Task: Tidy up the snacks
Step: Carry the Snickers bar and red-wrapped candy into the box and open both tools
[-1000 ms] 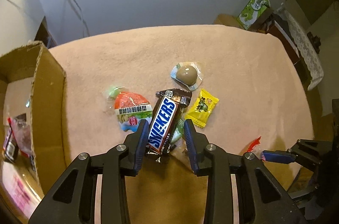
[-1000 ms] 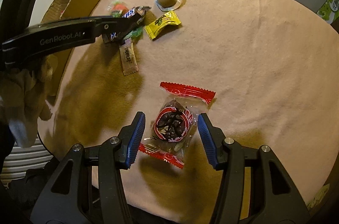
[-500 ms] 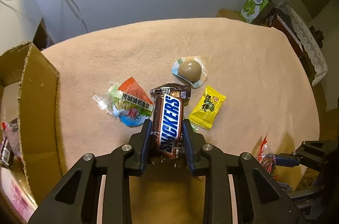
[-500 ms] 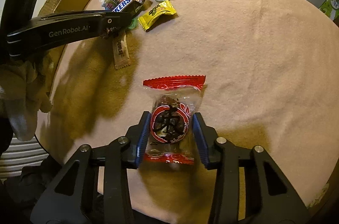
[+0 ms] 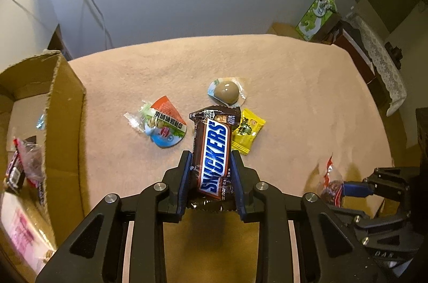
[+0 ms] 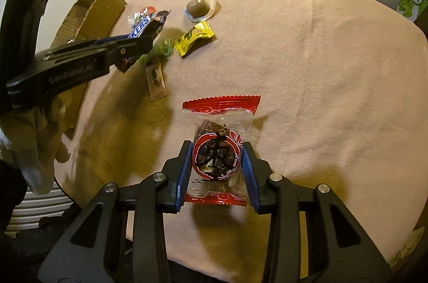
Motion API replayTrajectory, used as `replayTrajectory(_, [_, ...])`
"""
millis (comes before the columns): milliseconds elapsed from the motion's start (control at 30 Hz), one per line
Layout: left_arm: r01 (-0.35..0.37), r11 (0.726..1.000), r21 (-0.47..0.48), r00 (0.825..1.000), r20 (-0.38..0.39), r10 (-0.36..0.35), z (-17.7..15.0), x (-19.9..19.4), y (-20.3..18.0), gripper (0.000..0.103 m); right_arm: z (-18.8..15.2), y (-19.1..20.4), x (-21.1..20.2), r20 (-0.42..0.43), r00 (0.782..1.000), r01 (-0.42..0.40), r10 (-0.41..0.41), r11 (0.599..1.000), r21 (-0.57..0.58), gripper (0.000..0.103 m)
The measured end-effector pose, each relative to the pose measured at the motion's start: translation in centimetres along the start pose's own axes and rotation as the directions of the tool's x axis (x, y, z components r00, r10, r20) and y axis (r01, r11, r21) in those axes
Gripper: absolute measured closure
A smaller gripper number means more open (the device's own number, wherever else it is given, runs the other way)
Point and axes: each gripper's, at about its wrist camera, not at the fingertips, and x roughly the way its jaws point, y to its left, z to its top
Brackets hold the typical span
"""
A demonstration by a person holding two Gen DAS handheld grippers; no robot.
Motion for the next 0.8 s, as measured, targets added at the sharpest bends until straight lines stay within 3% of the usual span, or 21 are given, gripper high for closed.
replayTrajectory(400, [-0.007,0.998,-0.06,0.998,0.066,0.011,-0.7,-3.4,1.9,0.076,1.2,0.9,-2.4,0.062,0.998,-0.015,0.017,0.999,-0.035,0.065])
replayTrajectory(800, [-0.044,0.989,-0.142,0.991,0.121,0.062,-1.8,-6.7,4.2,0.076,4.1,4.9,-3.0,0.089,0.995,-0.028,0.041,0.99,-0.141,0.065])
